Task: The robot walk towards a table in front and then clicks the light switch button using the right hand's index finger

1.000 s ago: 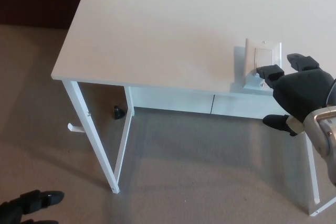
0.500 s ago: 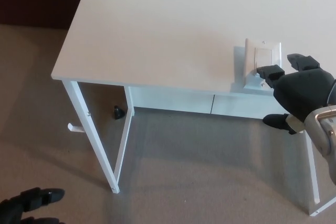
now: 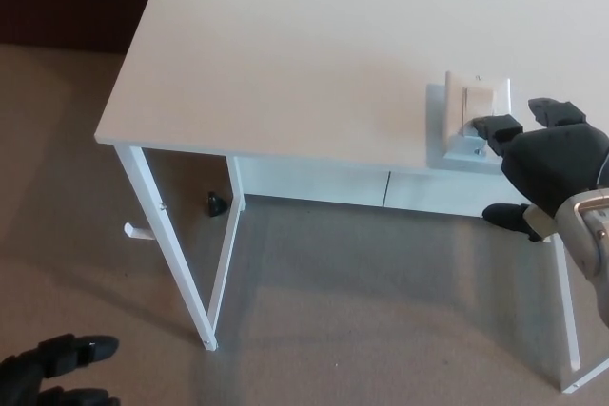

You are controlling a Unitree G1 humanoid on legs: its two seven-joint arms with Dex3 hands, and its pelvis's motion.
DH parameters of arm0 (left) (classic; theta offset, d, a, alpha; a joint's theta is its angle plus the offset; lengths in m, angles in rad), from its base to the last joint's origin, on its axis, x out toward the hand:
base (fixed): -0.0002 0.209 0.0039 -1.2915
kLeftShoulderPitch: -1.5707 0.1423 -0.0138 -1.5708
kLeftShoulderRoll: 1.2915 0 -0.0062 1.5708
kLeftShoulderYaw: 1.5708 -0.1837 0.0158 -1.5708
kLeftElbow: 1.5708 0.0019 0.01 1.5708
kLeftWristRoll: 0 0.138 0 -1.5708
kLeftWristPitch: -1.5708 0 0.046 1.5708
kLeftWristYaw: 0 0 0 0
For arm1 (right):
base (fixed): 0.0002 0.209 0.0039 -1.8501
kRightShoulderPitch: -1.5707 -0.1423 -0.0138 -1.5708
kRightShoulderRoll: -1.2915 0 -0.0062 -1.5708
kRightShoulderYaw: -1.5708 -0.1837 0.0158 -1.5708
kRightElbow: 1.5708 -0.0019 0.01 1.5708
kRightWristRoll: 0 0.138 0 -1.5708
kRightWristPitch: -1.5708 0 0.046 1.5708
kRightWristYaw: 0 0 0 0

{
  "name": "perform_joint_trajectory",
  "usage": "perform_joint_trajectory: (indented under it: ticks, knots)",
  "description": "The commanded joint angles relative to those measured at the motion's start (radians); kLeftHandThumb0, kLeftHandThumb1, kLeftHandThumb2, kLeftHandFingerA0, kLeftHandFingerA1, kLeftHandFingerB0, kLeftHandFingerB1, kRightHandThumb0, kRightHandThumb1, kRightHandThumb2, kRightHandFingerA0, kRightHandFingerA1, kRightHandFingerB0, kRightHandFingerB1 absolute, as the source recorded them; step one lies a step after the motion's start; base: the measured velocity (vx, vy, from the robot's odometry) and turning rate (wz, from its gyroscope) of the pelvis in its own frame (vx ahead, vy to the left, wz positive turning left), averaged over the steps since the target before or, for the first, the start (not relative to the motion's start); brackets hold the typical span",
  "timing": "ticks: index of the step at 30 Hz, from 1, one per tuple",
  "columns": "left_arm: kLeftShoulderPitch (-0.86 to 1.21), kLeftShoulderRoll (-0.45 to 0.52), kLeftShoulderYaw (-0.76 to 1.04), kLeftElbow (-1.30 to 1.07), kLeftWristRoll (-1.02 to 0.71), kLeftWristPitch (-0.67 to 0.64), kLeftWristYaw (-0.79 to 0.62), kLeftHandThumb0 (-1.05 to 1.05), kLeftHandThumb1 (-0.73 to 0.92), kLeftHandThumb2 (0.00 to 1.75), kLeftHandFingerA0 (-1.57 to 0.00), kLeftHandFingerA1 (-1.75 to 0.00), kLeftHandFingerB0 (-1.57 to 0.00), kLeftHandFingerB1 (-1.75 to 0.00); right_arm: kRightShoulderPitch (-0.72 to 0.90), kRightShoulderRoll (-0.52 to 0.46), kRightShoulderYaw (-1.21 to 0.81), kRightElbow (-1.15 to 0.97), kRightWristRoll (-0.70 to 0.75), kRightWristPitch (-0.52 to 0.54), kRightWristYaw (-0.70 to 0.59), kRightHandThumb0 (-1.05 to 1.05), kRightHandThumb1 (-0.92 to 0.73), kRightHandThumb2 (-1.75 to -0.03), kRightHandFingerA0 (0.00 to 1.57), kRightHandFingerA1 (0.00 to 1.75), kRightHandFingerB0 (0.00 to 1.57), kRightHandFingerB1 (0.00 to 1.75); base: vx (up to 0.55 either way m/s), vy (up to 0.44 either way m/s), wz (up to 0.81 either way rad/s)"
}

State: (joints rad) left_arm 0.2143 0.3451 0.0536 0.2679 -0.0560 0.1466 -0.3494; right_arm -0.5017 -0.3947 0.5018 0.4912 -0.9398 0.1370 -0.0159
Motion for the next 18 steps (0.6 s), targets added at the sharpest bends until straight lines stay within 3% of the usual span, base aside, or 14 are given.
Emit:
perform_joint_trajectory:
  ticks: [1,2,5,6,10,11,12,13,14,15,17,18]
  knots:
    - [-0.006,0.011,0.005,0.002,0.010,0.002,0.004,-0.20,0.62,0.58,-0.46,-0.42,-0.39,-0.39,0.011,-0.005,0.002,0.024,0.019,0.000,0.015,-0.72,-0.73,-0.63,0.00,0.17,0.24,0.29,0.00,0.000,0.00]
    - [-0.005,0.011,0.006,0.002,0.008,0.001,0.003,-0.19,0.62,0.58,-0.46,-0.42,-0.39,-0.39,0.011,-0.008,0.004,0.025,0.017,-0.004,0.008,-0.74,-0.59,-0.92,0.00,0.18,0.16,0.40,0.00,0.000,0.00]
    - [-0.006,0.009,0.006,0.002,0.010,0.003,0.008,-0.20,0.61,0.58,-0.47,-0.42,-0.41,-0.39,0.015,-0.021,-0.007,-0.010,0.026,-0.016,0.008,-0.82,-0.63,-0.95,0.00,0.09,0.19,0.34,0.00,0.000,0.00]
    - [-0.006,0.010,0.006,0.003,0.011,-0.001,0.007,-0.20,0.61,0.58,-0.47,-0.43,-0.41,-0.39,0.018,-0.026,-0.011,-0.035,0.025,-0.010,0.017,-0.73,-0.75,-0.65,0.00,0.10,0.18,0.27,0.00,0.000,0.00]
    - [-0.010,0.010,0.004,0.002,0.014,0.005,0.010,-0.20,0.62,0.58,-0.47,-0.43,-0.40,-0.39,0.040,-0.048,-0.040,-0.148,0.035,-0.005,0.033,-0.73,-0.74,-0.64,0.00,0.11,0.17,0.27,0.00,0.000,0.00]
    - [-0.011,0.010,0.004,0.003,0.014,0.007,0.009,-0.20,0.61,0.58,-0.47,-0.43,-0.41,-0.39,0.058,-0.059,-0.067,-0.221,0.053,-0.006,0.044,-0.78,-0.61,-0.93,0.00,0.10,0.15,0.33,0.00,0.000,0.00]
    - [-0.010,0.010,0.004,0.000,0.012,0.009,0.009,-0.20,0.61,0.58,-0.47,-0.43,-0.41,-0.39,0.073,-0.068,-0.086,-0.276,0.061,-0.008,0.052,-0.70,-0.73,-0.65,0.00,0.07,0.16,0.27,0.00,0.000,0.00]
    - [-0.008,0.010,0.005,-0.004,0.011,0.012,0.009,-0.20,0.61,0.58,-0.47,-0.43,-0.41,-0.39,0.086,-0.075,-0.101,-0.321,0.065,-0.010,0.057,-0.70,-0.73,-0.65,0.00,0.07,0.16,0.27,0.00,0.000,0.00]
    - [-0.015,0.009,0.003,0.006,0.013,0.004,0.009,-0.20,0.61,0.58,-0.47,-0.43,-0.41,-0.39,0.097,-0.085,-0.120,-0.370,0.072,-0.009,0.069,-0.77,-0.61,-0.94,0.00,0.12,0.12,0.32,0.00,0.000,0.00]
    - [-0.017,0.007,0.003,0.008,0.013,0.003,0.011,-0.19,0.61,0.58,-0.48,-0.43,-0.41,-0.39,0.114,-0.101,-0.143,-0.443,0.072,-0.002,0.093,-0.79,-0.62,-0.95,0.00,0.11,0.11,0.31,0.00,0.000,0.00]
    - [-0.022,0.009,0.003,0.017,0.014,-0.001,0.009,-0.21,0.61,0.58,-0.47,-0.43,-0.41,-0.39,0.153,-0.109,-0.190,-0.539,0.102,-0.006,0.101,-0.78,-0.59,-0.93,0.00,0.12,0.11,0.32,0.00,0.000,0.00]
    - [-0.020,0.013,0.002,0.022,0.017,-0.009,0.008,-0.21,0.61,0.58,-0.48,-0.42,-0.41,-0.39,0.199,-0.115,-0.228,-0.616,0.132,-0.013,0.107,-0.72,-0.73,-0.66,0.00,0.08,0.14,0.26,0.00,0.000,0.00]
